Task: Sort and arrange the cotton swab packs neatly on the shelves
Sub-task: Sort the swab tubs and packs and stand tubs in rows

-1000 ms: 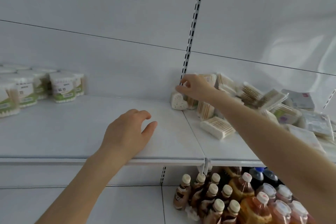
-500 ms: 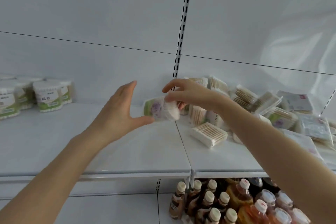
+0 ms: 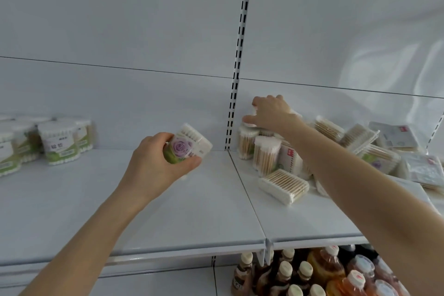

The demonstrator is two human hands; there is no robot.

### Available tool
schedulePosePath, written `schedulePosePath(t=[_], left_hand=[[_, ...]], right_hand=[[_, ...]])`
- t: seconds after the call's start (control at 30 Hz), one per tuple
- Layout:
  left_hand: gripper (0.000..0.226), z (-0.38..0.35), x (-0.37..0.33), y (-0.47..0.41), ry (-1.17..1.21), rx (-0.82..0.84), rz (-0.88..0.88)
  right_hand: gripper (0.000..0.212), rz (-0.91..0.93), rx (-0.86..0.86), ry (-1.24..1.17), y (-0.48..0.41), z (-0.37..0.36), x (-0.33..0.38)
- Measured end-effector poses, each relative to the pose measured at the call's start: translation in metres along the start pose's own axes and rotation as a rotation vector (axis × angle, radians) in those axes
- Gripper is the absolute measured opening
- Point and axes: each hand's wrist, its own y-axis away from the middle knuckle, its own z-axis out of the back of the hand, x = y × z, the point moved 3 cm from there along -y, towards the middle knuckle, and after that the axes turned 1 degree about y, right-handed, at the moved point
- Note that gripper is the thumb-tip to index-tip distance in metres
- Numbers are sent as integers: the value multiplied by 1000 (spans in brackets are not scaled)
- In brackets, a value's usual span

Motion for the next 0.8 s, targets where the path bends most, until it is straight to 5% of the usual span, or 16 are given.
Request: schedulePosePath(t=[0.17,0.4,0.6,0.8], left_hand=[[41,2,8,-2,55,-15,30],[53,2,7,0,144,-35,48],[69,7,4,3,241,-112,84],[62,25,-1,13,354,-227,100]], right_hand=[[41,21,-12,-53,-5,-4,-1],[55,5,86,-298,16,-1,-18],[45,80,-106,-686,44,17,-7],[31,161,192,-1085,89,25,33]])
